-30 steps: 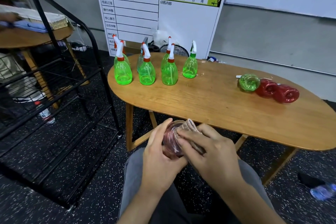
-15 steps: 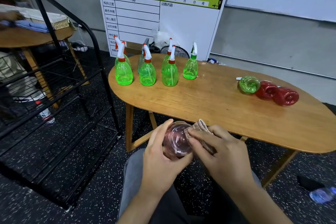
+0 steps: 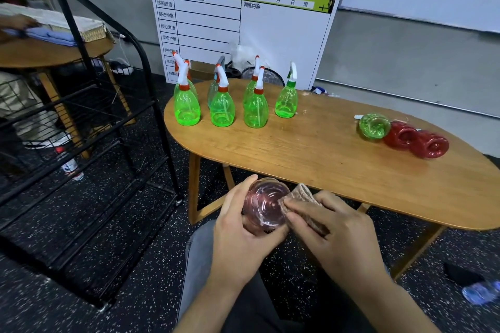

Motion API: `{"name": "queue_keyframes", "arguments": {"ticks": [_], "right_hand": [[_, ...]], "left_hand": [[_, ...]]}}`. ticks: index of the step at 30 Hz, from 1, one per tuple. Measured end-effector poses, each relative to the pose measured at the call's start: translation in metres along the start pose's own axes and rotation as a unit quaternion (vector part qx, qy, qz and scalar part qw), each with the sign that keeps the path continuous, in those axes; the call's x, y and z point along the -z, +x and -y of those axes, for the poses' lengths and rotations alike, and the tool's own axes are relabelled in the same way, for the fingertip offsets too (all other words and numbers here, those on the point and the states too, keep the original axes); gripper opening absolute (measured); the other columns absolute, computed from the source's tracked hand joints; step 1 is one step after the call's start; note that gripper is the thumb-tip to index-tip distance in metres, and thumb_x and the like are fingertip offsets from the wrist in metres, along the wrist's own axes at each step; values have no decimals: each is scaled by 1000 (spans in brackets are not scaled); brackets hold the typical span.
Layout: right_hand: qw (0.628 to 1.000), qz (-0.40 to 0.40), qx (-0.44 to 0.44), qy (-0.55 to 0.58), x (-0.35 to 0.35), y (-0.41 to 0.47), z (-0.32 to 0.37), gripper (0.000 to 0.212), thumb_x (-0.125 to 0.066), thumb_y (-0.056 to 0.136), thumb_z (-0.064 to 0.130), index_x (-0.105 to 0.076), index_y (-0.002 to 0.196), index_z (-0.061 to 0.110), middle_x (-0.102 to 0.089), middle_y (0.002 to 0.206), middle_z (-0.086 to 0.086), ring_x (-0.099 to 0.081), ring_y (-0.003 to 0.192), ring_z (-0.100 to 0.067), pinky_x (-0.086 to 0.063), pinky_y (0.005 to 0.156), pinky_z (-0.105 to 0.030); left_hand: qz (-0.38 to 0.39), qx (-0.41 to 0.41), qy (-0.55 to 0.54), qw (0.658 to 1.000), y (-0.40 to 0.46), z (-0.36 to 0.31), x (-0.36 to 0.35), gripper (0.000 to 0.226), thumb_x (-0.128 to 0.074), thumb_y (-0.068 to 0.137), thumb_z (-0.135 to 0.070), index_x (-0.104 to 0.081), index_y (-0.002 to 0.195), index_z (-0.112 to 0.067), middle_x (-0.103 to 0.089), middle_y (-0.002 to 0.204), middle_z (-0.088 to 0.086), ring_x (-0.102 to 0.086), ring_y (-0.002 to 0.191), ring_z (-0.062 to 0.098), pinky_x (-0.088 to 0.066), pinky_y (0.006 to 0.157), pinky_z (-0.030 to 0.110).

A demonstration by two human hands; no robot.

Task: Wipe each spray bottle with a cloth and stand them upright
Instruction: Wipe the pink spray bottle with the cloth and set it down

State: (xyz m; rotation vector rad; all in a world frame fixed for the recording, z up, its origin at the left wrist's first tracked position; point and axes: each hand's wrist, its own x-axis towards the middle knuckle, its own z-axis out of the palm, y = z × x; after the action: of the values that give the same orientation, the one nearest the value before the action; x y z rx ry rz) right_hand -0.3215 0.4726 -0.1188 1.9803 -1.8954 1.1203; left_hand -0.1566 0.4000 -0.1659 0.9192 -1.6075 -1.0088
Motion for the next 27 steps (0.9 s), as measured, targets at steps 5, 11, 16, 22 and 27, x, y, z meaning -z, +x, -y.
{"name": "queue_keyframes", "arguments": {"ticks": [5,11,16,22,27], "right_hand": [[1000,-16,-1,-3,-5,9,6,29,-62,97,48,-79,117,35,-62,90,17,-57,60,-3,-50,48,-22],[1000,2,-3,19,-16,3,15,27,-63,97,48,-79,115,35,-62,90,17,-61,64,-4,-52,49,-27],[981,-50,-85,169,-3,5,18,24,-75,92,33,-78,116,32,-67,90,14,-67,75,-10,-55,60,-21],[952,-60,-162,253,3,11,10,23,-77,87,20,-82,108,28,-74,92,10,-71,87,-7,-49,77,-10],[940,-39,-196,276,2,15,-4,22,-77,89,19,-82,106,32,-76,96,12,-72,93,-5,-51,81,-12]], "left_hand": [[-1,0,-9,1000,-1,-1,0,86,-98,68,-35,-56,143,-41,-59,137,-19,-68,119,8,-63,91,35],[5,-16,-9,1000,-1,0,1,87,-98,71,-24,-53,141,-47,-58,138,-19,-70,116,8,-62,88,28],[3,-45,28,999,-1,-3,3,92,-97,69,-41,-52,149,-35,-54,146,-19,-59,134,7,-54,103,24],[-28,-112,71,991,-5,-3,1,95,-93,71,-50,-45,152,-42,-42,159,-16,-52,140,1,-50,102,13],[7,-97,18,995,-1,5,-7,101,-96,71,-46,-41,156,-47,-31,166,-11,-39,150,3,-45,110,16]]}}
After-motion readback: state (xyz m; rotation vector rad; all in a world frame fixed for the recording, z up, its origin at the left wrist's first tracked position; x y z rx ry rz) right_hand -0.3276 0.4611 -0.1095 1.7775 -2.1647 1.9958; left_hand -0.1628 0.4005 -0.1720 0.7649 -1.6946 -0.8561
